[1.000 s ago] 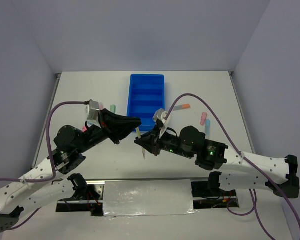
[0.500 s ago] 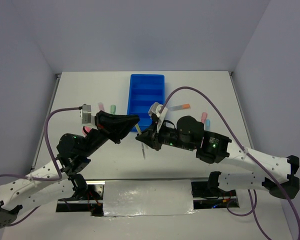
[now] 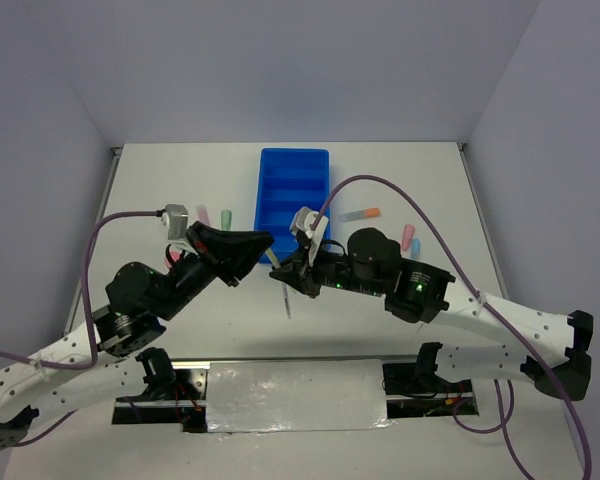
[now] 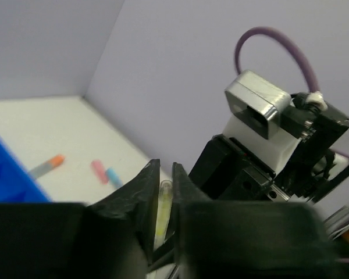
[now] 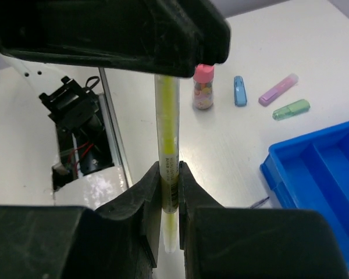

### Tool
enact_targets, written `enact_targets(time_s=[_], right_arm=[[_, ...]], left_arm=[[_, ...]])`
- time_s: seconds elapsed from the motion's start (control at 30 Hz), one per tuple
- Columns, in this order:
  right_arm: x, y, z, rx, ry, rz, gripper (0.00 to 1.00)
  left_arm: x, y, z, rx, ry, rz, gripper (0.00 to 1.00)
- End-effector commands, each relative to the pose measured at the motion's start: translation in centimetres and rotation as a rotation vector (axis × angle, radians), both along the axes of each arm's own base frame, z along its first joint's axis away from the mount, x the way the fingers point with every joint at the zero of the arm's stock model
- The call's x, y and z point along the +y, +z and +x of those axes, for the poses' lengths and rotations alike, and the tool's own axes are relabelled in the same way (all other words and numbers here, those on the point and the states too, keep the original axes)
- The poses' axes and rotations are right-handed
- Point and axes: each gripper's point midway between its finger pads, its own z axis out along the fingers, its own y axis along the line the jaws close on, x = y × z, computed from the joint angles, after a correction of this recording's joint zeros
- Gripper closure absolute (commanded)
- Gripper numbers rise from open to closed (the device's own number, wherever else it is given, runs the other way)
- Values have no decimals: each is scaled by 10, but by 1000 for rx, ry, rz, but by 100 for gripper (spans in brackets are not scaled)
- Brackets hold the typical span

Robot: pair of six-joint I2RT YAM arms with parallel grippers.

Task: Sort the stationery into containers
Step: Close the pen cap on the pen, then place the pen in the storage box.

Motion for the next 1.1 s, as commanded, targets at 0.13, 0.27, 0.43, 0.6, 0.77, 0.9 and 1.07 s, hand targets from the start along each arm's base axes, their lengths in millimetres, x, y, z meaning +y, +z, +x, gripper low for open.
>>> enact_targets(time_s=[0.13,0.27,0.43,0.6,0.77,0.9,1.07], right_arm=[[12,26,20,-206,40,125,100],[3,-26,68,-181,-44,-51,100],[-18,-75,140,-297,-146,-270,100],[-21,-126,196,-248,-135,-490,100],[-6,-160,212,-202,-8,-637,100],[-6,-178,227,-240,-18,-677,100],[-13,-197,226,-206,19,-724,96]], left_arm=[[43,-22,18,139,228,304,15],[114,31,21,189,462,155,1],[166,23,10,271,585,141,1],[181,-25,3,351,614,286,1],[174,-69,1,371,587,432,1],[161,-80,3,328,541,492,1],[149,-86,2,322,491,538,1]])
